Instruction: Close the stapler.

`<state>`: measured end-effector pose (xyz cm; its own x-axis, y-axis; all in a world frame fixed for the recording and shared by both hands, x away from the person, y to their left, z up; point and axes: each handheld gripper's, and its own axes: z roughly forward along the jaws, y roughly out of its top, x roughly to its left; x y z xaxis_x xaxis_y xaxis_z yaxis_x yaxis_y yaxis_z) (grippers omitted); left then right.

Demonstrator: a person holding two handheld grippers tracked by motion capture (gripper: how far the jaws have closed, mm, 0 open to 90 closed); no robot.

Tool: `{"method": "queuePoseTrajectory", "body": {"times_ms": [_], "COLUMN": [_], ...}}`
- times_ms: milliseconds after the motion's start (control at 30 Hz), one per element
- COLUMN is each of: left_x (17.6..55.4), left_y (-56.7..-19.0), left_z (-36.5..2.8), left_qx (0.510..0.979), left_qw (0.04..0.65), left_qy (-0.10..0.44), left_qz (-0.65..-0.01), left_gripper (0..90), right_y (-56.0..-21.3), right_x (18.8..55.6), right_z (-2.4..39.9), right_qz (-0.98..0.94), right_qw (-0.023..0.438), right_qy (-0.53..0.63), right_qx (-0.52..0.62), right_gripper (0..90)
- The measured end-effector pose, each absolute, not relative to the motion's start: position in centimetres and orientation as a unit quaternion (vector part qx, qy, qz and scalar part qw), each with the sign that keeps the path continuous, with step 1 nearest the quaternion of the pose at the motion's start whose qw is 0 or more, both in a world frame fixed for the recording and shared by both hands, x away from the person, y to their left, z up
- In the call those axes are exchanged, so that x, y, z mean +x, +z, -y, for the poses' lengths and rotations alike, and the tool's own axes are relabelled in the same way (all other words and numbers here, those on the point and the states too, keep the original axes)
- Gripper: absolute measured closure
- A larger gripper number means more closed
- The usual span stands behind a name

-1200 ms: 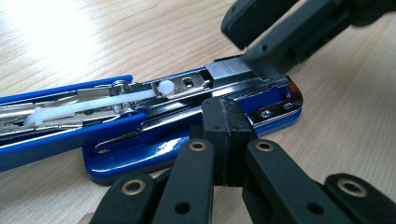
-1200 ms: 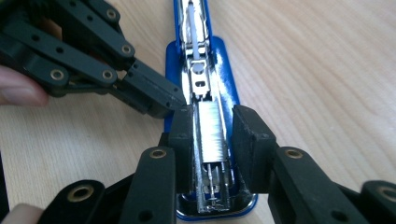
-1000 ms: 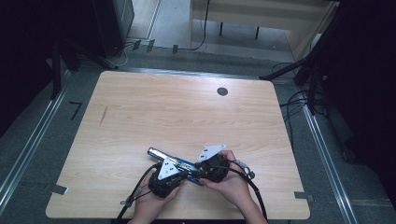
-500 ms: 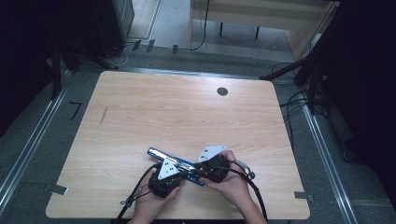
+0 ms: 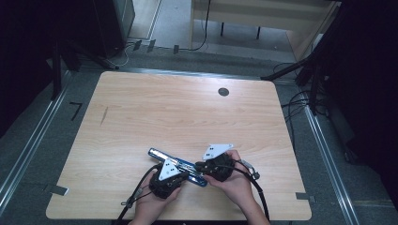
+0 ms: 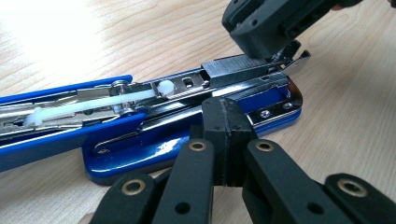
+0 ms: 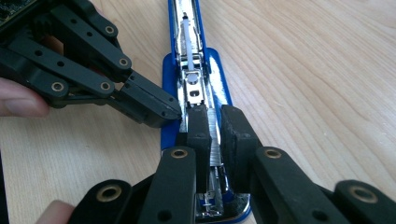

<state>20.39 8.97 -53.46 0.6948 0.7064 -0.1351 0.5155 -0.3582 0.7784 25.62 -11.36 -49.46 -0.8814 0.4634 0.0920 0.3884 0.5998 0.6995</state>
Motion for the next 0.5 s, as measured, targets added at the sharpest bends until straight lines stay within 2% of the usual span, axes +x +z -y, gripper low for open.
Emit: {"method": "queuePoseTrajectory", "body": {"times_ms": [500], "left_x": [20.39], "left_y": [-53.45], "left_z": [-8.98], "left_qx": [0.817], "left_qw": [0.425], "left_qy": [0.112], "left_qz": [-0.374], "left_gripper": [90.0], "right_y": [-49.74], "right_x": [25.56], "right_z": [11.13], "right_qz": [-0.898], "right_qw": [0.038], "right_qy": [0.368], "right_qx": [0.237], "right_gripper": [79.5]}}
